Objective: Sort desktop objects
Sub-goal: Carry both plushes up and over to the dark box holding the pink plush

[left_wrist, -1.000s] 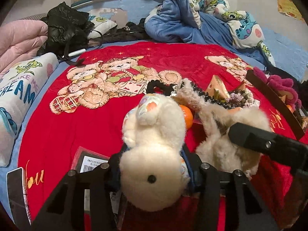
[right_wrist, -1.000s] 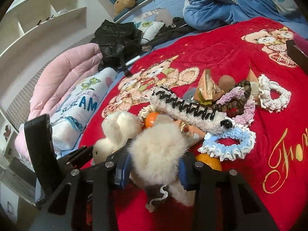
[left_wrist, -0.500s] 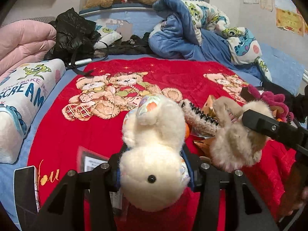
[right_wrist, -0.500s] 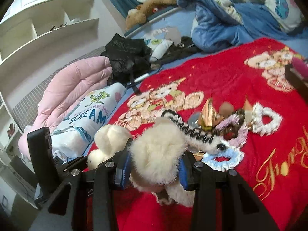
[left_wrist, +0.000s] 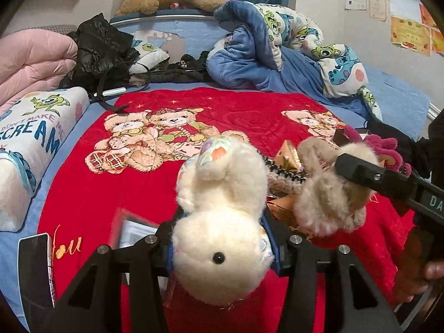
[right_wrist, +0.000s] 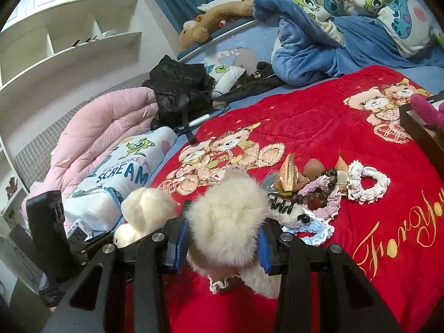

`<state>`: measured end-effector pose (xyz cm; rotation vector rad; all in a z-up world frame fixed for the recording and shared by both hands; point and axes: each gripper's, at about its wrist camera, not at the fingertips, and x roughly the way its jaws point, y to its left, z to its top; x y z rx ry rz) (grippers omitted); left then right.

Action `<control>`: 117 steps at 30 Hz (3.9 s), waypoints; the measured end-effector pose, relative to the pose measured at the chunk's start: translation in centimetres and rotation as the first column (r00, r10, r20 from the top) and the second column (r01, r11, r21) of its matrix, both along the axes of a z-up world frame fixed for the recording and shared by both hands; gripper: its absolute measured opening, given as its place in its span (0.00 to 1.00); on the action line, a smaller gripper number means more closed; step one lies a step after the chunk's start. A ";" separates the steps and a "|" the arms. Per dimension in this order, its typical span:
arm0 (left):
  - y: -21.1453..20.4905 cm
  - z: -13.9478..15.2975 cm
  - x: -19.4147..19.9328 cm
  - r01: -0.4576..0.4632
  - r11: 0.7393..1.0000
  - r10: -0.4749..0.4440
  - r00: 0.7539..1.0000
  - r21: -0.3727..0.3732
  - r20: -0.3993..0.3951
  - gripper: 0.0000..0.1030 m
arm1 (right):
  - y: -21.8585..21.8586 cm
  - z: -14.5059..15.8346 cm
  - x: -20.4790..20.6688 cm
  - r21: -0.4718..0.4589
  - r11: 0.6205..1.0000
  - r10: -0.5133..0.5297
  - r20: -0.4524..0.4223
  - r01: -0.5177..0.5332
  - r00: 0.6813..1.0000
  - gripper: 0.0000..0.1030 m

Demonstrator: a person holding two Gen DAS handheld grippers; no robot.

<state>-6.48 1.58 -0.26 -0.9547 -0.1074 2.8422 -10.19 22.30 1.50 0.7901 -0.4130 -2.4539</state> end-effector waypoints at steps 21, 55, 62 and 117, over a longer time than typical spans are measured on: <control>10.4 0.3 2.1 0.130 0.991 -0.130 0.991 -0.015 0.002 0.49 | 6.4 1.2 4.5 0.026 0.994 -0.108 -0.010 0.108 0.994 0.38; 35.4 2.7 6.7 0.521 0.847 -0.522 0.853 0.104 -0.016 0.49 | 32.1 1.0 21.6 0.011 0.762 -0.645 -0.075 0.648 0.760 0.38; 36.0 2.3 6.0 0.518 0.851 -0.519 0.855 0.088 -0.012 0.49 | 33.7 0.6 21.6 -0.024 0.767 -0.641 -0.057 0.641 0.765 0.38; 37.1 2.8 6.5 0.569 0.820 -0.567 0.822 0.051 -0.049 0.49 | 31.8 1.2 17.7 -0.101 0.781 -0.625 -0.101 0.617 0.774 0.38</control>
